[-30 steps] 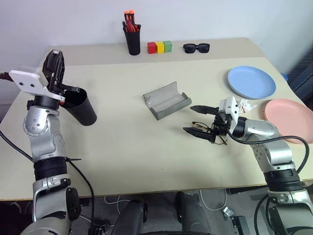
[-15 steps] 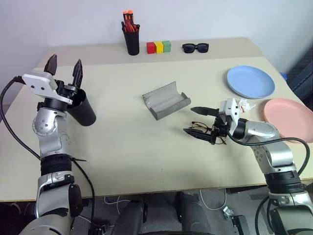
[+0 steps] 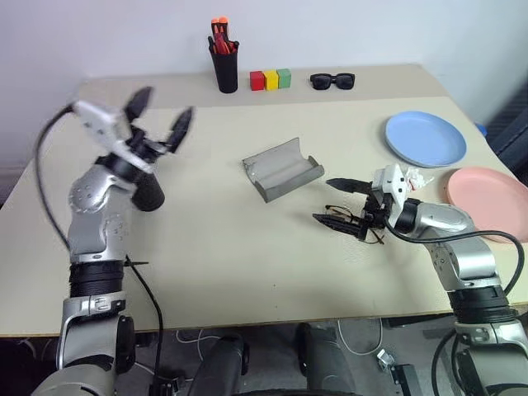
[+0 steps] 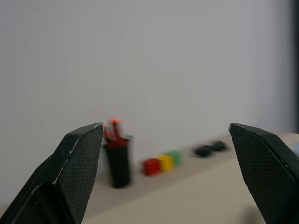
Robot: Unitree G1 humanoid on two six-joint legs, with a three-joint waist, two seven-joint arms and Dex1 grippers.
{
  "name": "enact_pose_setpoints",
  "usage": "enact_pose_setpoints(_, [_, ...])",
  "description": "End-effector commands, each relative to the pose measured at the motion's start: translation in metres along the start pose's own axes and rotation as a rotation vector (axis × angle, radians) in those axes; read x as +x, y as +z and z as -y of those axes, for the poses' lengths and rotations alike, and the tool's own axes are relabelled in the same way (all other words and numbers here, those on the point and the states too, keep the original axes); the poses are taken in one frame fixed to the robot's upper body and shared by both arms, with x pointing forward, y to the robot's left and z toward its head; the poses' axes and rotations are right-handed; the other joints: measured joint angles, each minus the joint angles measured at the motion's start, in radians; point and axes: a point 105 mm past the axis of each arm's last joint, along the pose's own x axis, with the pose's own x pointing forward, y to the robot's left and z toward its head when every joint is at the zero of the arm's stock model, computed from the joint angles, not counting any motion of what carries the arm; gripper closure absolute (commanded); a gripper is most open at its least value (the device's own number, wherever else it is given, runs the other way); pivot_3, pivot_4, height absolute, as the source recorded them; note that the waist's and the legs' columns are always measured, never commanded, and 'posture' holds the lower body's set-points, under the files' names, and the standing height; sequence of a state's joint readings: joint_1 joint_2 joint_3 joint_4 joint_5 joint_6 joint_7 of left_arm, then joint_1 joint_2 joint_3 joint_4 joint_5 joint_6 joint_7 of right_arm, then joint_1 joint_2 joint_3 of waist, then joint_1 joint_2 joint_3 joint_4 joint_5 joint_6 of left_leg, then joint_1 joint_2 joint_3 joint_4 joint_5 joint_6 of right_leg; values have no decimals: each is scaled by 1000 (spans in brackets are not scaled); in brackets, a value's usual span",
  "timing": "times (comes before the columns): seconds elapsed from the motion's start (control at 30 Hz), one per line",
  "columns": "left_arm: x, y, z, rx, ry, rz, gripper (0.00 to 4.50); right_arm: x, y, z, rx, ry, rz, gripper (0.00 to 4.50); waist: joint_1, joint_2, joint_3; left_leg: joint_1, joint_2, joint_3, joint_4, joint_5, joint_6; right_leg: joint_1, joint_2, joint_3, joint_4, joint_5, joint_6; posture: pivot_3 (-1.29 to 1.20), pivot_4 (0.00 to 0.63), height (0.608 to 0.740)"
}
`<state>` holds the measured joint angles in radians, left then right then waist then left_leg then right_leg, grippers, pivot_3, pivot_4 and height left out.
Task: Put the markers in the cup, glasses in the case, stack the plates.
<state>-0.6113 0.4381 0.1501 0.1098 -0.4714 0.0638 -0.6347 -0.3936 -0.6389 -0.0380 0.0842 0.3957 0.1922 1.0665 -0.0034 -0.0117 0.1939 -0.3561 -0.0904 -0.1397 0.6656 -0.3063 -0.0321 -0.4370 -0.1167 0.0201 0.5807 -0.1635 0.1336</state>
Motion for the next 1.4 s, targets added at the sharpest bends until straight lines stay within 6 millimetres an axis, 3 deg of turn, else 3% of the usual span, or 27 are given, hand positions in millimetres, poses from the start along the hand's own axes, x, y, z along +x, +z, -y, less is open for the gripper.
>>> enact_pose_setpoints(0.03, [36,-5,47,-42,-186,-55,95,-21,10,24,-74,-103,3,0,2,0,0,0,0,0,0,0,0,0,0,0,0,0,0,0,150,740])
enact_pose_setpoints(0.2, [65,-73,87,-164,-207,-322,95,-37,7,34,-111,-184,-25,0,-10,1,0,1,0,1,-1,0,0,1,0,0,-1,0,0,0,150,740])
enact_pose_setpoints(0.37, [73,-107,119,-241,-280,-465,95,-48,9,33,-119,-211,-30,0,-10,1,0,1,0,1,-1,0,0,0,1,0,-1,0,0,0,150,740])
enact_pose_setpoints(0.5, [72,-123,128,-265,-307,-550,95,-49,11,29,-118,-226,-28,0,-8,1,0,0,0,1,0,0,0,0,0,0,-1,0,0,0,150,740])
enact_pose_setpoints(0.67, [70,-127,139,-293,-375,-601,95,-45,11,23,-113,-232,-17,0,-8,1,0,0,0,1,-1,0,0,0,0,0,-1,0,1,0,150,740])
enact_pose_setpoints(0.77, [66,-129,141,-291,-396,-637,1275,-43,12,21,-112,-232,-13,0,-7,1,0,1,0,1,0,0,0,0,0,0,-1,0,1,0,150,740])
enact_pose_setpoints(0.97, [52,-135,144,-284,-426,-696,4369,-38,14,23,-118,-227,-1,0,-8,1,0,1,0,1,-1,0,0,0,0,1,-1,0,1,0,150,740])
enact_pose_setpoints(1.1, [41,-130,132,-222,-470,-728,4448,-35,14,24,-121,-217,1,0,-11,1,0,1,0,1,-1,0,0,0,0,1,-1,0,1,0,150,740])
enact_pose_setpoints(1.2, [31,-114,116,-173,-551,-695,4448,-33,14,24,-123,-207,1,0,-13,1,0,1,0,1,-1,0,0,0,0,1,0,0,1,0,150,740])
enact_pose_setpoints(1.4, [-4,-92,88,-97,-758,-666,4448,-29,13,25,-126,-197,6,0,-7,1,0,0,0,1,-1,0,0,-1,0,1,0,0,0,0,150,740])
